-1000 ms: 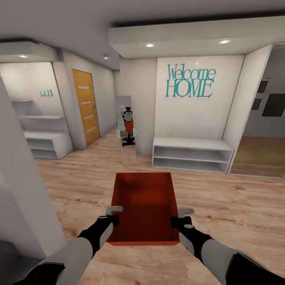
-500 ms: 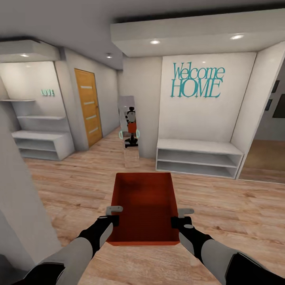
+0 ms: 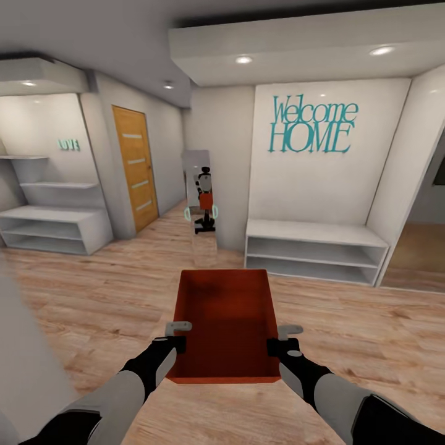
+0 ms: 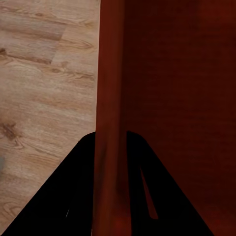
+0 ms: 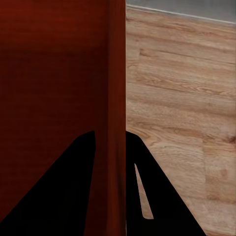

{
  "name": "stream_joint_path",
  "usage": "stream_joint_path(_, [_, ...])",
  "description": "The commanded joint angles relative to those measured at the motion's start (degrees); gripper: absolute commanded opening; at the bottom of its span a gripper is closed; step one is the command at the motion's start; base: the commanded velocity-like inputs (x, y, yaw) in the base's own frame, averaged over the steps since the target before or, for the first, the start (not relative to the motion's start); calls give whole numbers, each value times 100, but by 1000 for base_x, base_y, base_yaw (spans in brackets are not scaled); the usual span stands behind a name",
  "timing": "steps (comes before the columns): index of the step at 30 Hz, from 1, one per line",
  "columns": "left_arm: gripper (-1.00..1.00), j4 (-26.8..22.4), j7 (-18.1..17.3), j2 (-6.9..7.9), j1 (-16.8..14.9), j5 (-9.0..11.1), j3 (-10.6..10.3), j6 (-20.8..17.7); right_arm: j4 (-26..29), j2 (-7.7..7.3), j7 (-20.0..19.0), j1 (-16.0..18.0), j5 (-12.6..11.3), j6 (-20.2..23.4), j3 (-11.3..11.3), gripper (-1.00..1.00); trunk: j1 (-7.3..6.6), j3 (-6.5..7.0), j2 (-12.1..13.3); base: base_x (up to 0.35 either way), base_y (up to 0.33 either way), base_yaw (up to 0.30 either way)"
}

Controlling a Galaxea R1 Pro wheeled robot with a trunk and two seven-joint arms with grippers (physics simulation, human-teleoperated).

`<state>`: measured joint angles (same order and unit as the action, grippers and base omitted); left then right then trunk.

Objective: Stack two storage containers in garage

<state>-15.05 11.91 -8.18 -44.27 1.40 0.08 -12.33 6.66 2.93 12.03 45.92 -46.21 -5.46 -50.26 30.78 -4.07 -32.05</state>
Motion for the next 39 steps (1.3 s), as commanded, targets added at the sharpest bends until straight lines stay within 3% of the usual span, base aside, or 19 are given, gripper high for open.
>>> stream_joint_path(1, [-100, -16, 49, 229, -3, -113, 18, -50, -122, -64, 37, 6, -46, -34, 34, -100, 6, -10, -10, 323, 0, 0])
stream_joint_path(14, [-100, -16, 49, 229, -3, -113, 18, -46, -122, -64, 37, 6, -46, -34, 34, -100, 6, -10, -10, 323, 0, 152])
stream_joint_path(39, [-100, -17, 49, 229, -3, -113, 18, -45, -122, -69, 37, 5, -46, -34, 34, -100, 6, -10, -10, 323, 0, 5])
